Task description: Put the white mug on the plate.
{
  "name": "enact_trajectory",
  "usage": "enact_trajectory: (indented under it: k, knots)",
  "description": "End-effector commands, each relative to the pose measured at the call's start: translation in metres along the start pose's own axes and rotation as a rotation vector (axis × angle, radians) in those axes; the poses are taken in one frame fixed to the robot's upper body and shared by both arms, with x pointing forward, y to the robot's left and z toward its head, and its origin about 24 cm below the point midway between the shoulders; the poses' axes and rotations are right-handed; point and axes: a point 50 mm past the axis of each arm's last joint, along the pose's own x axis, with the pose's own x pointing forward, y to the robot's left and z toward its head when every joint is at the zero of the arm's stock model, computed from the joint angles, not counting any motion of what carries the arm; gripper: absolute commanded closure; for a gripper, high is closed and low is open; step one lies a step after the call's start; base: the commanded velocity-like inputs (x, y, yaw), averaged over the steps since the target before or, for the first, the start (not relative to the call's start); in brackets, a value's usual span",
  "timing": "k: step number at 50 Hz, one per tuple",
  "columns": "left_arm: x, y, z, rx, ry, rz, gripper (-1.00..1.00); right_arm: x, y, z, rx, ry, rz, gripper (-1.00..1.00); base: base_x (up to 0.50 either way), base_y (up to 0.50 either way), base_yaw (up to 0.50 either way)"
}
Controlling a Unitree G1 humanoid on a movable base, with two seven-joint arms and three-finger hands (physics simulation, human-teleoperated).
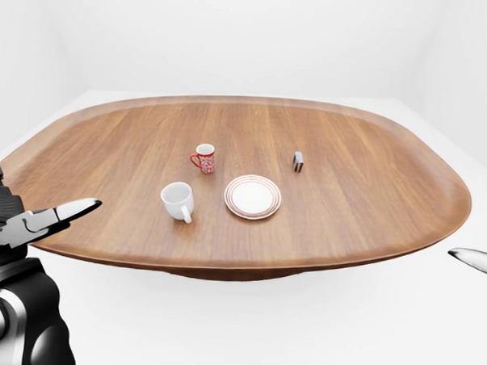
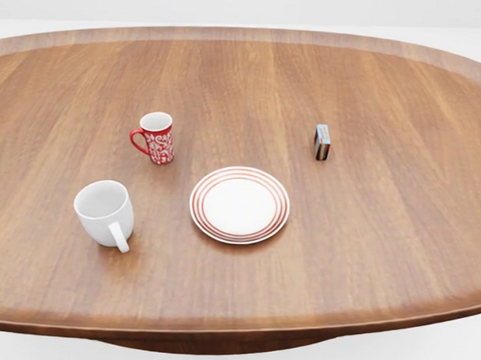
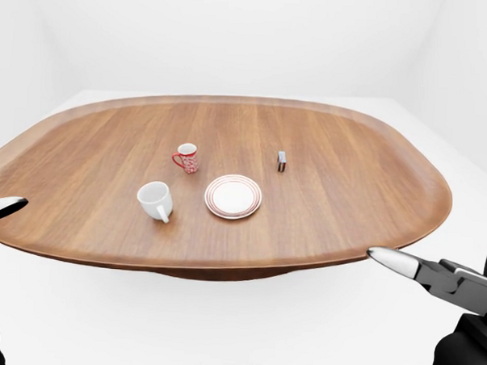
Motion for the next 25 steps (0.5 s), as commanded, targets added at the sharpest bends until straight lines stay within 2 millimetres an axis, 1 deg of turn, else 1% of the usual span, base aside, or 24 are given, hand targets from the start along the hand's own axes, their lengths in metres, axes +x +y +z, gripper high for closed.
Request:
enact_trajectory:
  k: [1, 4, 15, 21, 25]
  knots:
    - [0.0007, 0.0007, 0.0015, -0.005, -0.006, 0.004, -1.00, 0.0001, -0.0006, 0.0023, 0.001, -0.009, -0.001, -1.00, 0.31, 0.00, 0.00]
    - [0.0005, 0.0006, -0.0014, 0.000, 0.006, 0.003, -1.00, -0.0001, 0.0003, 0.0003, 0.001, -0.001, 0.002, -1.00, 0.31, 0.00, 0.00]
    - [0.0009, 0.0012, 0.0021, -0.006, -0.008, 0.007, -1.00, -0.0011, -0.0007, -0.0033, -0.002, 0.018, 0.003, -1.00, 0.31, 0.00, 0.00]
    - [0.0007, 0.0010, 0.0013, -0.004, -0.004, 0.005, -1.00, -0.0009, -0.0005, -0.0023, -0.003, 0.013, 0.005, -1.00, 0.31, 0.00, 0.00]
    - [0.0016, 0.0010, 0.0052, -0.011, -0.021, 0.007, -1.00, -0.0010, -0.0014, -0.0008, -0.005, 0.008, 0.003, -1.00, 0.31, 0.00, 0.00]
